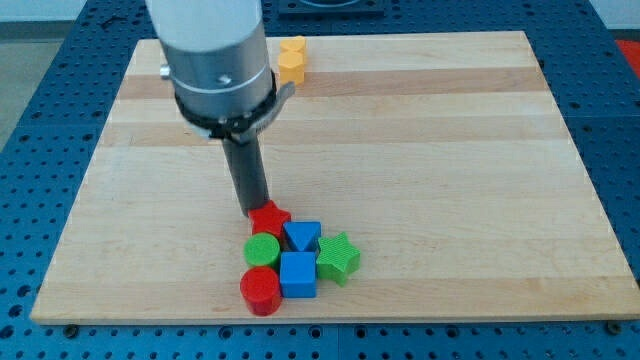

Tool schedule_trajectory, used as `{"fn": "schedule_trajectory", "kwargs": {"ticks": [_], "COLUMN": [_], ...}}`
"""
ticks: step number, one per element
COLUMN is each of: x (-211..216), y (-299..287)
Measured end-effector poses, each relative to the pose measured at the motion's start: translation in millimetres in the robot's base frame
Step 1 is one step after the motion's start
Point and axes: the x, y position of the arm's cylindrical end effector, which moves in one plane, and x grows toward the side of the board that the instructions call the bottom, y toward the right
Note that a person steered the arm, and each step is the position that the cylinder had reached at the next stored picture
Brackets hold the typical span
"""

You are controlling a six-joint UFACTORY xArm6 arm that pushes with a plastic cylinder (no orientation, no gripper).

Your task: Push the blue cube along with the green star slightly right and up

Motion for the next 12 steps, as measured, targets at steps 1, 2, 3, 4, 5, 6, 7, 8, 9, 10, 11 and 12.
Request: {"fn": "schedule_trajectory", "kwargs": {"ticks": [1, 2, 3, 4, 5, 6, 7, 8, 9, 10, 11, 12], "x": [0, 3, 74, 106, 106, 106, 106, 106, 97, 84, 79, 67], "y": [-31, -74, -81, -51, -44, -24, 9, 33, 41, 44, 77, 114]}}
